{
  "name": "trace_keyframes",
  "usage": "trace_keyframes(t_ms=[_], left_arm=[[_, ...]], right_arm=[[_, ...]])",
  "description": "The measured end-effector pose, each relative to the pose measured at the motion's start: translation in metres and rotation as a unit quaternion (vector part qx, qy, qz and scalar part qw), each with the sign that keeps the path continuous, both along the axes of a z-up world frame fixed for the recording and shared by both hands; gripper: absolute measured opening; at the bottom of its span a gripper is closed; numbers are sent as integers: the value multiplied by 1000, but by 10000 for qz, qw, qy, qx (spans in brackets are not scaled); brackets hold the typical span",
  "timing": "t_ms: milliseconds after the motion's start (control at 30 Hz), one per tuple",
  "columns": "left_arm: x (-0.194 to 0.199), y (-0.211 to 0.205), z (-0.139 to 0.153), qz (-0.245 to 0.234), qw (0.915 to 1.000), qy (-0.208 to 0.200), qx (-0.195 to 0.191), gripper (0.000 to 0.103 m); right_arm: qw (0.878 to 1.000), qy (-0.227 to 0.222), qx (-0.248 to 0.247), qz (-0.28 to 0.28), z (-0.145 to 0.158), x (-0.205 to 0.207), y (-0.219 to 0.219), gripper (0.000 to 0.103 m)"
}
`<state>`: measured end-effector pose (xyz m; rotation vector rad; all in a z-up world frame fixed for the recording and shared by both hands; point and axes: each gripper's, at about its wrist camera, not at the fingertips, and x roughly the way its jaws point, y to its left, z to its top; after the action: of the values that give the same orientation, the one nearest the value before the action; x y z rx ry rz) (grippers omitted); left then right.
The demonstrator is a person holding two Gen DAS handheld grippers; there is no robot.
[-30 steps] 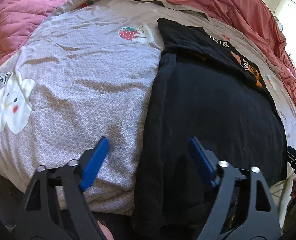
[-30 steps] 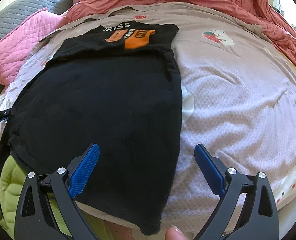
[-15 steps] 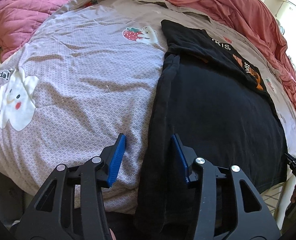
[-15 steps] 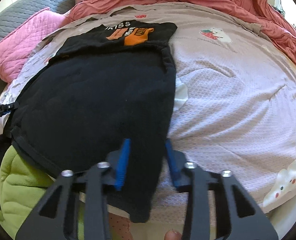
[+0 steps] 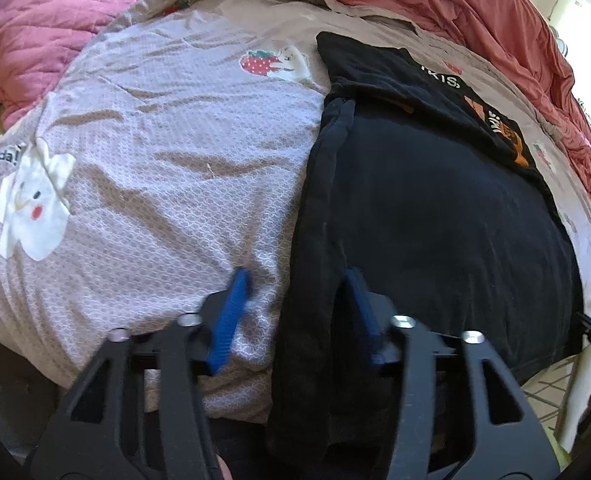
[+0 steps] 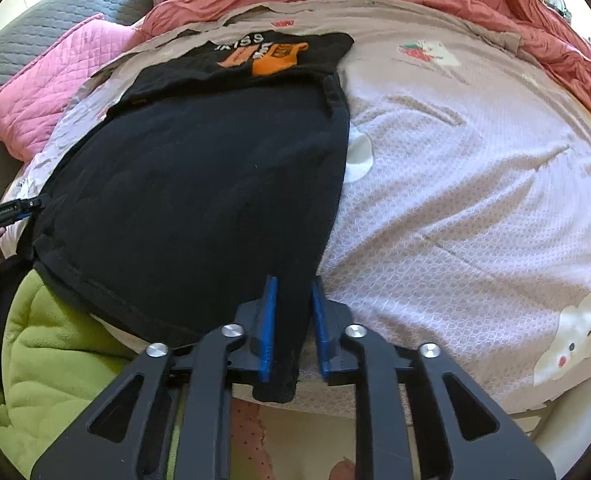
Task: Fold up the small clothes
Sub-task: 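Close both tools on the black shirt hem, then lift the hem with both tools and fold it toward the collar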
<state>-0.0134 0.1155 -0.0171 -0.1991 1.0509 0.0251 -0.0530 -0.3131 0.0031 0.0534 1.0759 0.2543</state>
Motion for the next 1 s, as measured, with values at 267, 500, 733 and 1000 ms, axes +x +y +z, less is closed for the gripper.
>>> trace_keyframes(t_ms=[267,500,733,1000], left_arm=[[-2,2,-2,-101,9998,48,-182,8],[0,-4,-6,-220,9995,174,-158,21],[0,-14,-6,-300,9992,210,179,14],[3,-19,18,-407,9989,-203,107,2]], right_arm=[[9997,141,114,137,-3,3,1,13],[9990,221,375,108,-12,9,2,19],[9986,165,484,166,-8,16,1,10],[9934,-253,1120,34,23,26,-22,7]])
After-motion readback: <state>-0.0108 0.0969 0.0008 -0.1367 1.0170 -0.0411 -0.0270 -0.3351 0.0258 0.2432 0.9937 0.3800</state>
